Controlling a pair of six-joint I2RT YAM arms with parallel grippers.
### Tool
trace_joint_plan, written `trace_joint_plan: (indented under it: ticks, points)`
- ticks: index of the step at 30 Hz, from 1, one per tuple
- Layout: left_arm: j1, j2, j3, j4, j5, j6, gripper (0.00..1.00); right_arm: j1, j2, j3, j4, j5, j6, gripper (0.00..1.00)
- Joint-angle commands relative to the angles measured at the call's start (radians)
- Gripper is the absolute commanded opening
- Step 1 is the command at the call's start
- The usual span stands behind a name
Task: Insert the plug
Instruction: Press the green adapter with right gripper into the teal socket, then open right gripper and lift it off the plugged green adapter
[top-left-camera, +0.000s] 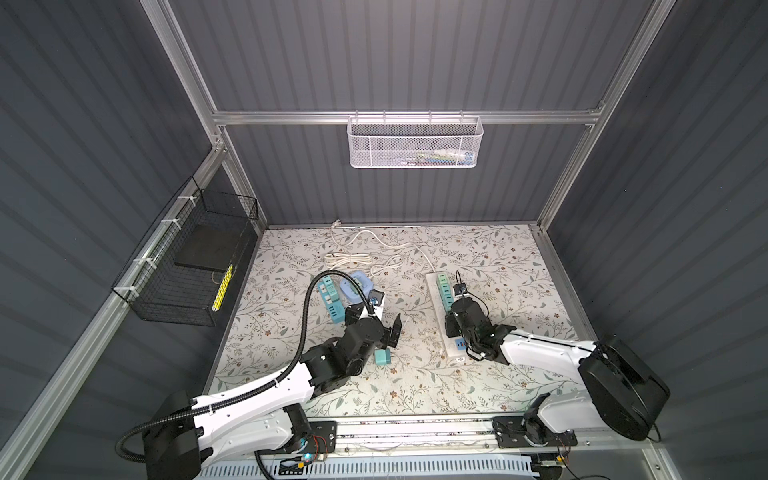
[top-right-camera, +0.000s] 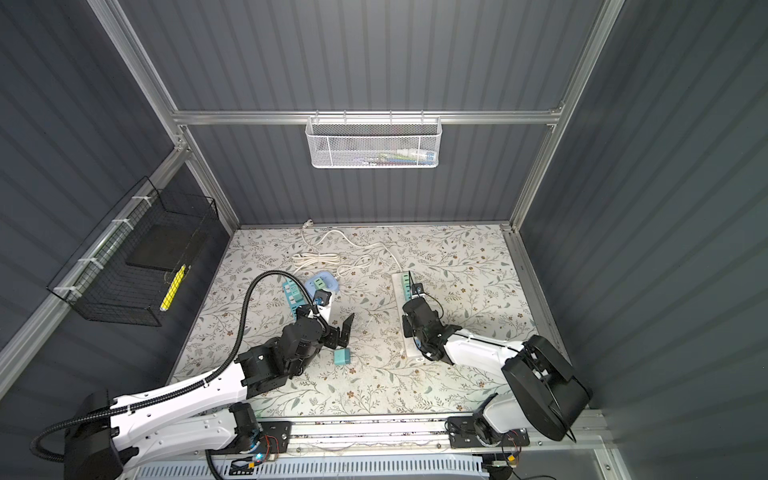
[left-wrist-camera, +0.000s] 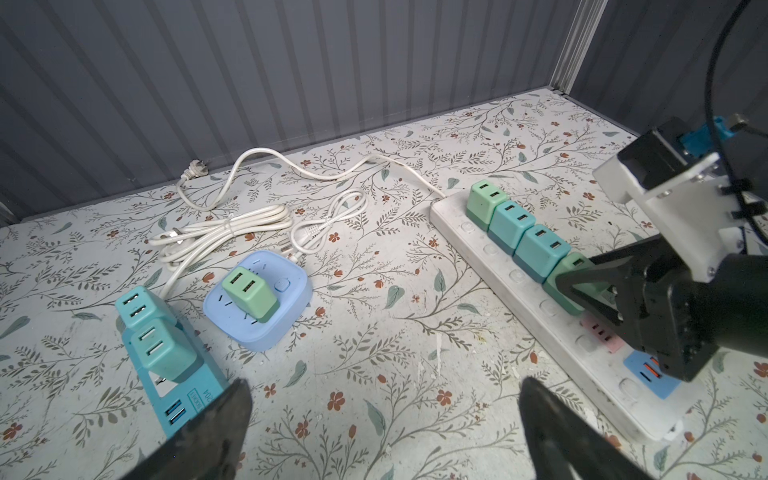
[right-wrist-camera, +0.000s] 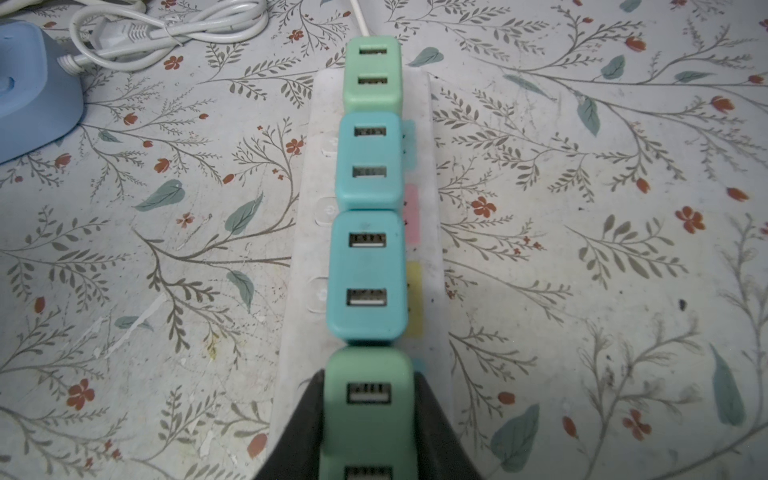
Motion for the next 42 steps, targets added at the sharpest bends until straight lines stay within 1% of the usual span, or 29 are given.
trace_joint_plan:
  ticks: [1,8,15,22,27,31,37,40,42]
  points:
    - [0.001,-0.019,-0.013,-0.013,-0.004,-0.006,1.0,0.009,0.079,-0.008,-0.131,-0.06,0.043,0.23]
    - [0.002,-0.03,-0.017,-0.017,-0.008,-0.004,1.0,0.016,0.157,0.059,-0.167,-0.093,0.042,0.23]
    - [0.002,-0.043,-0.006,-0.053,-0.027,0.002,1.0,0.041,0.276,0.207,-0.187,-0.1,0.026,0.22]
    - [0.001,-0.132,-0.002,-0.149,-0.059,-0.022,1.0,0.04,0.431,0.392,-0.209,-0.089,-0.016,0.23]
    - [0.002,-0.187,-0.007,-0.21,-0.082,-0.064,1.0,0.038,0.47,0.463,-0.227,-0.114,-0.017,0.26]
    - [0.001,-0.224,-0.018,-0.238,-0.078,-0.091,1.0,0.032,0.453,0.481,-0.248,-0.134,-0.004,0.34]
    - [0.002,-0.233,-0.004,-0.25,-0.082,-0.085,1.0,0.012,0.359,0.504,-0.276,-0.186,0.014,0.55]
    - [0.002,-0.227,0.017,-0.265,-0.083,-0.085,1.0,-0.005,0.297,0.511,-0.283,-0.214,0.009,0.61]
    - [0.002,-0.219,0.017,-0.263,-0.079,-0.092,1.0,-0.02,0.257,0.512,-0.292,-0.228,0.006,0.63]
